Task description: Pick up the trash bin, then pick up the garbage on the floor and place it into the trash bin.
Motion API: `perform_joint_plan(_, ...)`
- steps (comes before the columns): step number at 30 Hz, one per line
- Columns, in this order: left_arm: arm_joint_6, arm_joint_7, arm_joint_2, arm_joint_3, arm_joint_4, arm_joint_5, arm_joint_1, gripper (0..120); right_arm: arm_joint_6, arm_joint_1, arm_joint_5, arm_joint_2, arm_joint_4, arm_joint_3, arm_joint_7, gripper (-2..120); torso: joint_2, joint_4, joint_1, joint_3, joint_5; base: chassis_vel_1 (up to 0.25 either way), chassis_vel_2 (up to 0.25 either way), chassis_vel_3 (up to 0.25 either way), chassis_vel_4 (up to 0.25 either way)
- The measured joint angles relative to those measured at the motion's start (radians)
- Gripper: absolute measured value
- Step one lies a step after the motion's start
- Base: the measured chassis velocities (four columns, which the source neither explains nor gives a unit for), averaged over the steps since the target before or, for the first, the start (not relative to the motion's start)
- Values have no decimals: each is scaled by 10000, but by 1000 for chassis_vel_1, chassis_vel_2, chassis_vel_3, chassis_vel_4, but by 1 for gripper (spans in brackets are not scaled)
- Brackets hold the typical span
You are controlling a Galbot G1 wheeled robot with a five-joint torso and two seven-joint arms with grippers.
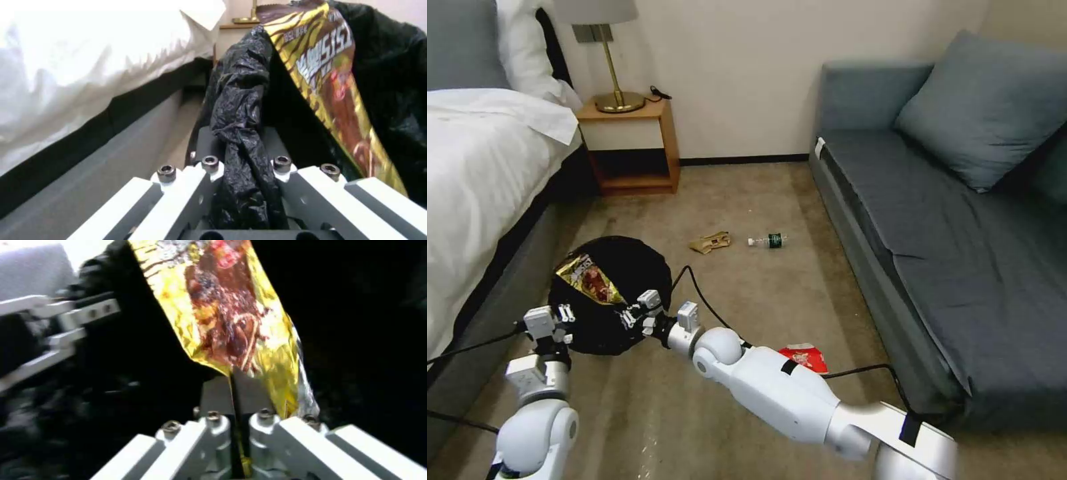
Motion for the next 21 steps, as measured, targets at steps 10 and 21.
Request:
perform_joint_plan(10,-101,28,-72,-43,-105,126,172,7,131,-323,-871,-77,-167,165,242,43,0,0,0,0,0,0,0,0,0)
perform_joint_plan(21,-345,-14,40,-234,47,95,297,7,104,-502,-1264,-708,828,176,655,82,0,1,0,0,1,0,0,0,0)
